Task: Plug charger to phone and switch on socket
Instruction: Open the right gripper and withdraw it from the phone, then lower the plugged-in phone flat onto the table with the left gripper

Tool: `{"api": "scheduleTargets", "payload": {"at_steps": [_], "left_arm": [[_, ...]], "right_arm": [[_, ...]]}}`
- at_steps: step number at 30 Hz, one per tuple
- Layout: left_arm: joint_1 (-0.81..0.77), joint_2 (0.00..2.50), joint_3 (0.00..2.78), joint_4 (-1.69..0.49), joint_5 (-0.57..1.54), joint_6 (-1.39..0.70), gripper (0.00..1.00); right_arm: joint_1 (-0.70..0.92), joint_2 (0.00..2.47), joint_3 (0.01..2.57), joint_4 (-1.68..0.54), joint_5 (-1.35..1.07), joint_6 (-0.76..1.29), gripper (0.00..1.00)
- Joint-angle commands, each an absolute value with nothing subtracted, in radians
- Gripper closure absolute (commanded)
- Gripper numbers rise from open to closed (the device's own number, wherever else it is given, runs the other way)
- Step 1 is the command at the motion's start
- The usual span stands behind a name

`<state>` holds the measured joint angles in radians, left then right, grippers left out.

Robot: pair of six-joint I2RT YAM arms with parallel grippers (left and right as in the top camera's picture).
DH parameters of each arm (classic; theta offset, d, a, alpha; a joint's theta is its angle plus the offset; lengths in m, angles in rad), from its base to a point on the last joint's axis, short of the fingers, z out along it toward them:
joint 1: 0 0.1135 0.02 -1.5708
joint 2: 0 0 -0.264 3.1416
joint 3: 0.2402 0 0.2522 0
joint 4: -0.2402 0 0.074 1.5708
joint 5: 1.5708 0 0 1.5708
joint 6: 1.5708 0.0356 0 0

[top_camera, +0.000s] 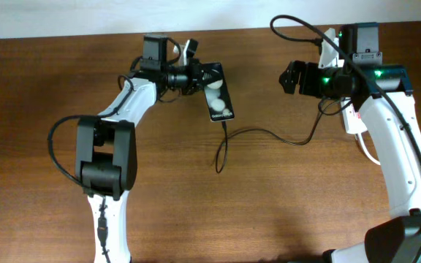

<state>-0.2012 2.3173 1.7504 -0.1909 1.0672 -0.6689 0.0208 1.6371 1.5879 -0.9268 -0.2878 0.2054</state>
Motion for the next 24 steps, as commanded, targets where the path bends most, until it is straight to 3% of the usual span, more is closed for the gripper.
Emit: {"api": "scheduleTargets", "payload": {"at_steps": [1, 18, 24], "left_arm": [[-0.161, 2.31, 1.754, -0.158, 1.05, -0.651, 1.0], [-0.183, 2.353, 1.754, -0.219, 0.937, -0.582, 1.0], [-0.197, 2.358, 1.754, -0.241, 0.804, -0.562, 1.0]], "right_arm": [[0.019, 1.617, 1.605, -0.928, -0.279, 0.19, 0.01], [0.019, 1.617, 1.605, -0.928, -0.279, 0.191, 0.01], [0.019, 1.617, 1.605, -0.942, -0.28, 0.179, 0.01]]}}
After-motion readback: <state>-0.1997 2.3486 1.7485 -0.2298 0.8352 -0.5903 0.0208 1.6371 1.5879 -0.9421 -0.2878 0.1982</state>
